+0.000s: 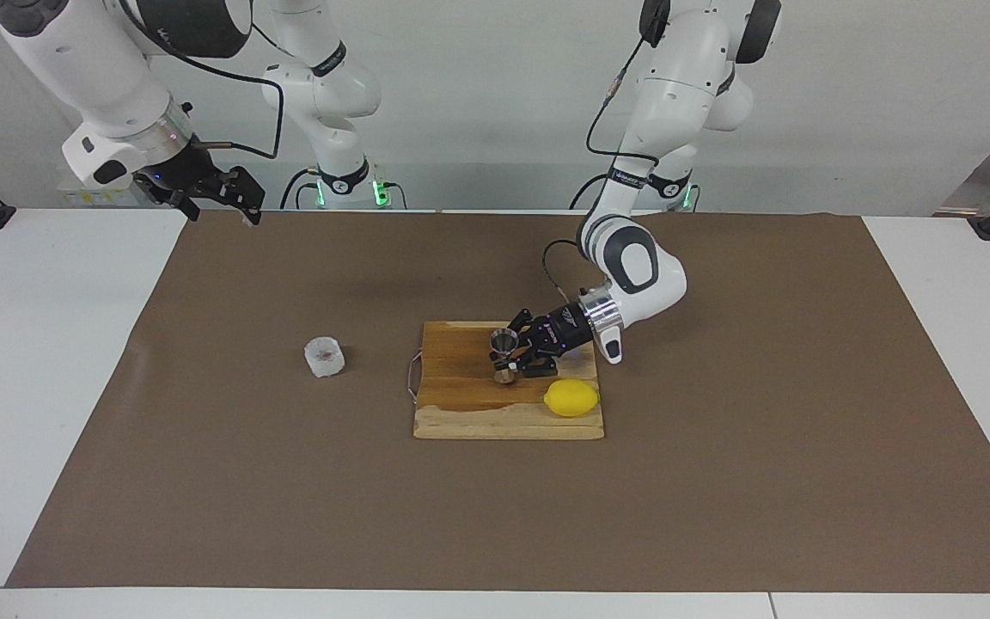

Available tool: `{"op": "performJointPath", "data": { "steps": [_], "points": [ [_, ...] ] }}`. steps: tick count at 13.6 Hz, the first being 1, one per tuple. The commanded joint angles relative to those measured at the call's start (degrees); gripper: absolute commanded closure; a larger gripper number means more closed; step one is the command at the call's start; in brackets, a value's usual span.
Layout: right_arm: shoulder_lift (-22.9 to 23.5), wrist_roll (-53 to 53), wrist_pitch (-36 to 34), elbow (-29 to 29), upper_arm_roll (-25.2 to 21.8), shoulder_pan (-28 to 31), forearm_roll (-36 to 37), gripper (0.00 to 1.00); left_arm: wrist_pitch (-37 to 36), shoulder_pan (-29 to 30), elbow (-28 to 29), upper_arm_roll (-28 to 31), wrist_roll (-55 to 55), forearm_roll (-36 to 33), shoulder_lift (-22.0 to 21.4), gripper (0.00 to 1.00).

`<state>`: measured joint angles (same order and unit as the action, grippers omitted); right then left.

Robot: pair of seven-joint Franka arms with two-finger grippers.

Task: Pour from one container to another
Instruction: 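Set the metal cup on the board while the right gripper moves in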

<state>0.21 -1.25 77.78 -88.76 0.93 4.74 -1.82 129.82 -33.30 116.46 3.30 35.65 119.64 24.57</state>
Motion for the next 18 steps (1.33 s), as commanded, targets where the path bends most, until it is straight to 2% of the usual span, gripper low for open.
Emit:
{"op": "performJointPath", "data": {
  "steps": [1,4,7,9,12,15,18],
  "points": [
    [-2.06,9.64,2.72,-3.60,0.21,2.38,-0.99,0.00,0.43,-0.89,0.87,0.65,-1.11,1.39,-0.75,0.00],
    [-3.63,21.69,9.74,-7.81,0.21,3.70,-1.26,0.00,0.78,-0.89,0.87,0.74,-0.94,-0.10,-1.28,0.00],
    [-6.01,38.01,20.72,-14.57,0.21,3.87,-1.69,0.00,0.96,-0.89,2.01,0.74,-0.58,-2.83,-2.85,0.00],
    [-6.28,47.08,24.34,-16.70,0.21,4.13,-6.24,0.00,0.78,-0.80,2.80,0.65,-0.49,-2.84,-4.70,0.00],
    [-6.37,61.66,24.00,-18.28,0.21,6.59,-15.90,0.00,0.87,-0.89,2.28,0.57,-0.15,-2.75,-5.49,0.00],
    [-5.76,79.60,23.65,-20.48,0.21,12.38,-25.75,0.00,0.61,-0.81,2.28,0.65,2.14,-2.75,-7.08,0.00],
    [-3.48,90.59,23.82,-25.22,0.12,14.68,-35.14,0.00,0.96,-1.07,2.28,0.65,5.30,-2.75,-9.27,0.00]
  ]
}}
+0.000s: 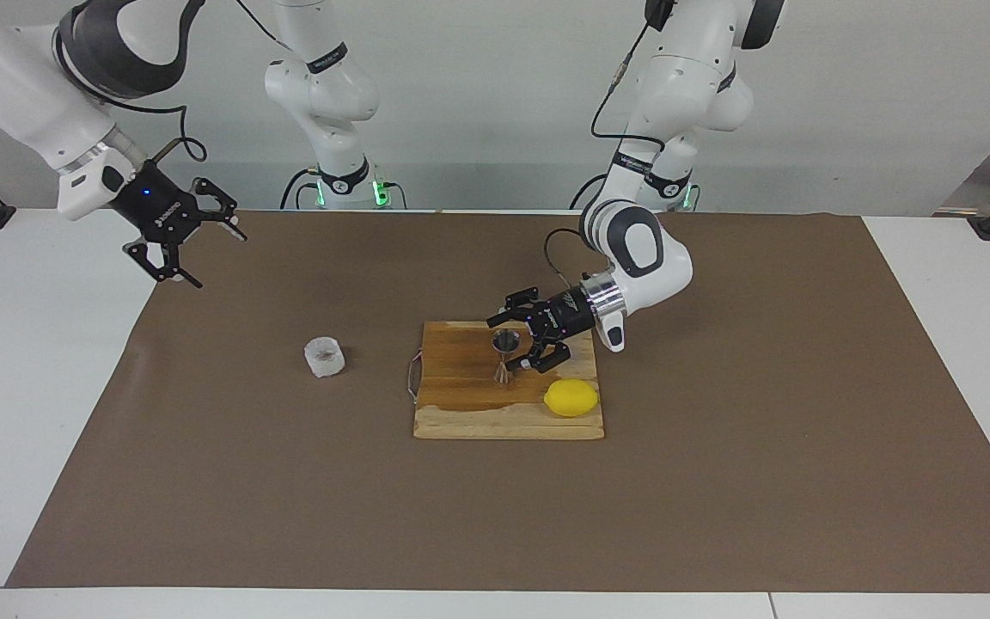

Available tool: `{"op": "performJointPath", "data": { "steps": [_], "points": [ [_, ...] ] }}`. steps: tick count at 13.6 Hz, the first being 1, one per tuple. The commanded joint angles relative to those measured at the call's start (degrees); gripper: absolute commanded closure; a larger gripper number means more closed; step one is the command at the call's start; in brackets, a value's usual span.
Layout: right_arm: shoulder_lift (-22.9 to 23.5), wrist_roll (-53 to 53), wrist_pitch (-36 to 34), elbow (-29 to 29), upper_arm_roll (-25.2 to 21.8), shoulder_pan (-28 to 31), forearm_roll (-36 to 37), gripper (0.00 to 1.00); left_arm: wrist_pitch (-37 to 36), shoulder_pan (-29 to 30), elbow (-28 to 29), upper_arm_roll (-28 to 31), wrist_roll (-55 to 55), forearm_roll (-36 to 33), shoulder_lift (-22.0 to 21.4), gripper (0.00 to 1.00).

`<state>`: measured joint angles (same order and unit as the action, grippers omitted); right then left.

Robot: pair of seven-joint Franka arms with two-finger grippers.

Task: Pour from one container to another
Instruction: 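Set the metal cup on the board while the right gripper moves in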

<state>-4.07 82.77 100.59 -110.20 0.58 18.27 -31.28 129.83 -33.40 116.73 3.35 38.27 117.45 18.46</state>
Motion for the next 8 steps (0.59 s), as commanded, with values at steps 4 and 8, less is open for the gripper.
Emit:
{"op": "performJointPath", "data": {
  "steps": [4,8],
  "points": [
    [8.46,23.91,0.83,-5.55,0.56,3.44,-13.71,0.00,2.27,-1.32,2.10,0.87,4.18,-1.51,-6.58,0.00],
    [12.15,33.50,5.30,-9.32,0.56,3.44,-18.46,0.00,1.57,-0.44,2.01,0.95,4.35,-18.96,-11.24,0.00]
  ]
}}
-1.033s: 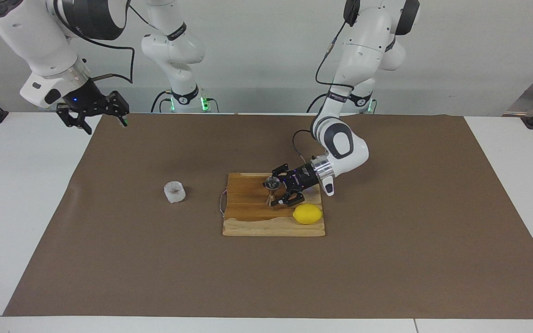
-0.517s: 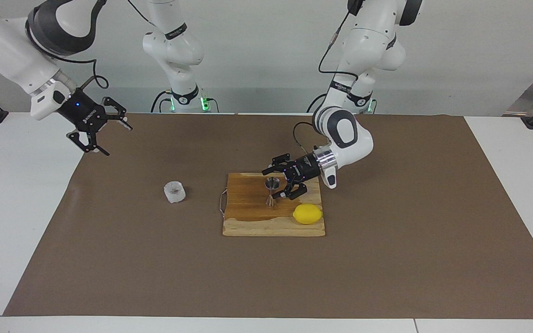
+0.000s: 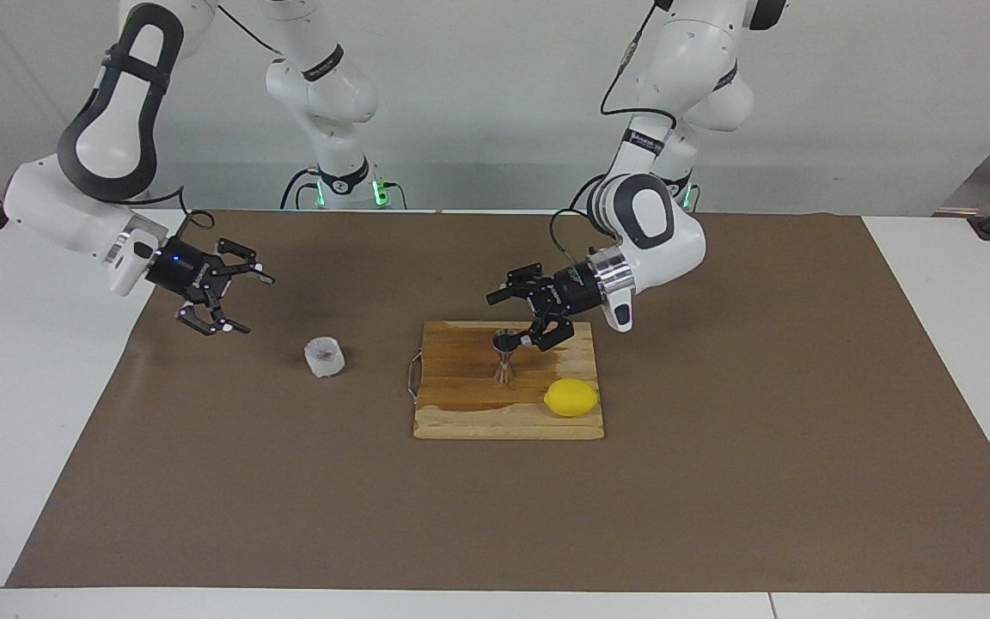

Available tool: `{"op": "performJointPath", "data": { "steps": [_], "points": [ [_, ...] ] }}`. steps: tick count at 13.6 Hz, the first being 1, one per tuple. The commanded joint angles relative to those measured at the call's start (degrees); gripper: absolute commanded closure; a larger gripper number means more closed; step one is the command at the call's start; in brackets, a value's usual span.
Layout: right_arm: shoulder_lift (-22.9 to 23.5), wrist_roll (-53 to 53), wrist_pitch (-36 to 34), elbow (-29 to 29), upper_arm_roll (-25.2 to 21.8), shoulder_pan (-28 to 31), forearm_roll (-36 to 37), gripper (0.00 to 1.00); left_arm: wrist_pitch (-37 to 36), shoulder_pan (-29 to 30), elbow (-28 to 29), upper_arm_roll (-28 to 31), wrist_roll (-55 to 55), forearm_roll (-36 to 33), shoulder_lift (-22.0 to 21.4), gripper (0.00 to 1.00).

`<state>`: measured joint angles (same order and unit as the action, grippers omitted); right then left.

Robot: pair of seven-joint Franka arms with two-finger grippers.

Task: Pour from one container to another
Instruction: 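Withdraw the left gripper while the right gripper reaches the white cup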

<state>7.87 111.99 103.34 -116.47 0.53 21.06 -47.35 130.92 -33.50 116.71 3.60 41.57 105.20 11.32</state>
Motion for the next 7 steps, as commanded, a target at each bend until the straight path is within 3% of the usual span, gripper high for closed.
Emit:
{"op": "performJointPath", "data": {
  "steps": [1,4,5,7],
  "points": [
    [0.39,5.25,3.09,-4.02,0.61,0.04,-3.79,0.00,0.22,-0.16,2.03,0.70,1.06,-11.37,-4.90,0.00],
    [5.03,14.79,4.24,-5.87,0.70,-0.15,-9.31,0.00,-3.62,2.20,1.77,1.06,1.15,-31.11,-7.80,0.00],
    [8.10,18.58,4.07,-5.87,0.87,-0.15,-11.95,0.00,-6.70,4.04,0.29,1.06,1.15,-38.24,-7.89,0.00],
    [10.06,23.00,5.11,-5.78,1.14,-1.28,-14.43,0.00,-10.84,5.63,-3.66,1.06,0.71,-53.97,-7.89,0.00]
  ]
}}
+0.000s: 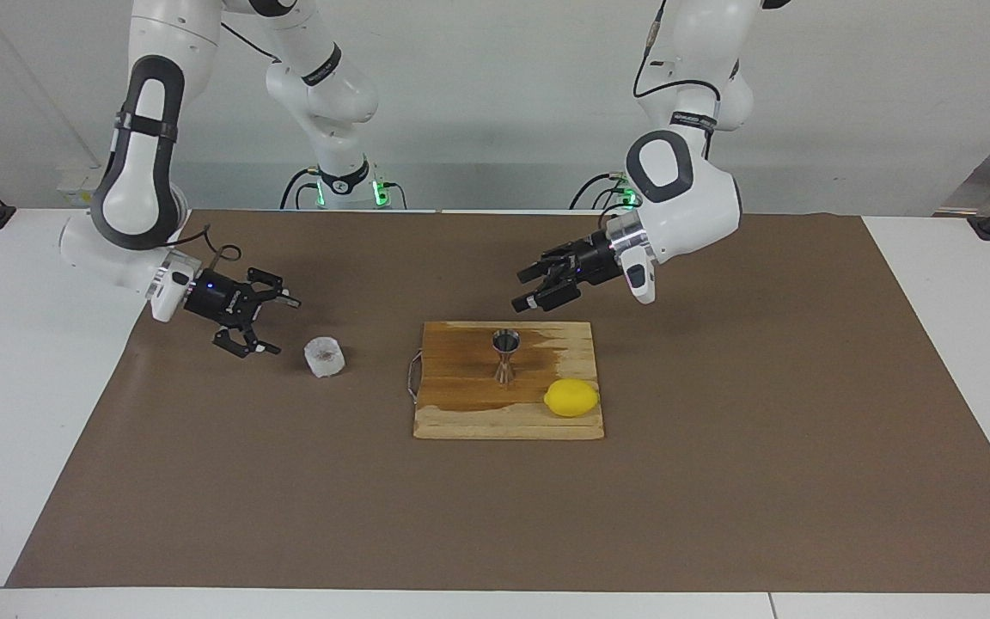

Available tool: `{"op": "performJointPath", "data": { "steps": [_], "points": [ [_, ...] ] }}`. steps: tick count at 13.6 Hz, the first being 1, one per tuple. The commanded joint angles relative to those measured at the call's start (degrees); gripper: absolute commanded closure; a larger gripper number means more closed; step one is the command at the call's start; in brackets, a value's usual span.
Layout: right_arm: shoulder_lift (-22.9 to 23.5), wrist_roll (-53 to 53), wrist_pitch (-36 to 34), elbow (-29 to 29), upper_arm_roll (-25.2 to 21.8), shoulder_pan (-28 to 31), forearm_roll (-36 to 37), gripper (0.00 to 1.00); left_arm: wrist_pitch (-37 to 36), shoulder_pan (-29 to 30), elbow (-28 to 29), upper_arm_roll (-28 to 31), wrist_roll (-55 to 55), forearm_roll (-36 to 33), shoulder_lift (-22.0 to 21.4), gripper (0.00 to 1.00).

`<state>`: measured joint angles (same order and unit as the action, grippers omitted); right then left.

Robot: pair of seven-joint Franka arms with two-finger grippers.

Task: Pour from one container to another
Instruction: 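Withdraw the left gripper while the right gripper reaches the white cup, then grasp and lift the small white cup with the right gripper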

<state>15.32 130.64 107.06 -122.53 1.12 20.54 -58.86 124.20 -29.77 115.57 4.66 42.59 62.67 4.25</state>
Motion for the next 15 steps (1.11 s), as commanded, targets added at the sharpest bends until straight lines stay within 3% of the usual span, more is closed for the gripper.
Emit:
{"op": "performJointPath", "data": {
  "steps": [1,3,5,9,10,11,12,15],
  "points": [
    [3.39,5.58,1.83,0.28,0.55,-1.20,-3.88,0.00,-5.19,2.78,-4.02,0.00,-0.75,-17.34,-0.82,0.00],
    [5.24,9.70,2.27,0.19,0.64,-2.08,-8.27,0.00,-6.25,2.88,-6.13,0.00,-2.94,-27.20,-1.00,0.00],
    [5.34,11.04,3.68,-0.07,0.64,-3.31,-9.08,0.00,-6.52,2.88,-6.14,0.00,-11.87,-36.70,-2.75,0.00],
    [5.07,11.56,5.00,-1.74,0.55,-4.02,-9.08,0.00,-7.23,4.55,-6.14,0.08,-29.89,-42.61,-3.37,0.00],
    [5.07,11.74,5.17,-1.74,0.55,-4.11,-8.99,0.06,-7.66,4.72,-6.14,0.17,-30.81,-44.11,-3.46,0.00],
    [5.07,11.83,6.22,-1.74,0.55,-4.20,-8.90,0.40,-8.44,4.72,-6.23,0.26,-31.25,-50.30,-3.98,0.00],
    [5.07,11.83,6.40,-1.74,0.63,-4.20,-8.90,0.58,-8.97,5.07,-6.14,0.26,-31.87,-55.67,-5.46,0.00],
    [5.25,11.66,6.32,-0.78,0.81,-4.20,-8.99,0.99,-9.94,9.10,-4.74,0.35,-39.31,-57.04,-8.20,0.00]
  ]
}}
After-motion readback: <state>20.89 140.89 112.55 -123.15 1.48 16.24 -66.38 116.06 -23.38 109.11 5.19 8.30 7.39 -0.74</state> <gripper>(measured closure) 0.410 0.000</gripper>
